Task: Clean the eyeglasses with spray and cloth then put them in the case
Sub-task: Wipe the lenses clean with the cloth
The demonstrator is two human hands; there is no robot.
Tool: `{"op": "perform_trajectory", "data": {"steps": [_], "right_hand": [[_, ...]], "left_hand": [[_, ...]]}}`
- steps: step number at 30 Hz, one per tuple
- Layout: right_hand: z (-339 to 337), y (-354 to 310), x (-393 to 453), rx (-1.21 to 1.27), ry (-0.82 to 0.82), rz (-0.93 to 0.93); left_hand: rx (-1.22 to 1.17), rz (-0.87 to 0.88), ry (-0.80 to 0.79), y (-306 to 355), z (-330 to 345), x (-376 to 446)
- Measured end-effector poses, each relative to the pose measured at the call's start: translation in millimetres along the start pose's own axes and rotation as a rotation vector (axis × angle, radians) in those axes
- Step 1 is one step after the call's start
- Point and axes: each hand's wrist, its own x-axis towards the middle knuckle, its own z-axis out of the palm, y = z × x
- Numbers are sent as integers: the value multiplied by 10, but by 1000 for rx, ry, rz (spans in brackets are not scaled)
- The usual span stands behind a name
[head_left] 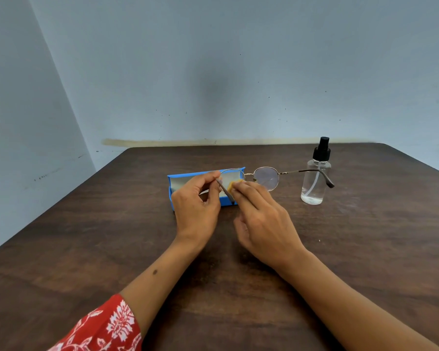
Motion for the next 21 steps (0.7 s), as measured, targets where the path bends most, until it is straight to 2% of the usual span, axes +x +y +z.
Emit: {"op": "perform_trajectory", "data": {"steps": [4, 9, 14, 18, 21], "right_hand": [[20, -33, 3, 54, -11, -65], [-3, 5, 4, -14, -5, 32], [22, -39, 7, 59, -39, -66], [-13, 4, 7, -4, -19, 25], [7, -24, 2, 32, -32, -21]], "left_hand": [[7, 4, -11, 3, -20, -2], [-29, -21, -10, -6, -14, -1], [12, 5, -7, -6, -27, 1], [-4, -6, -14, -7, -7, 2], [-11, -12, -6, -14, -1, -5]]}}
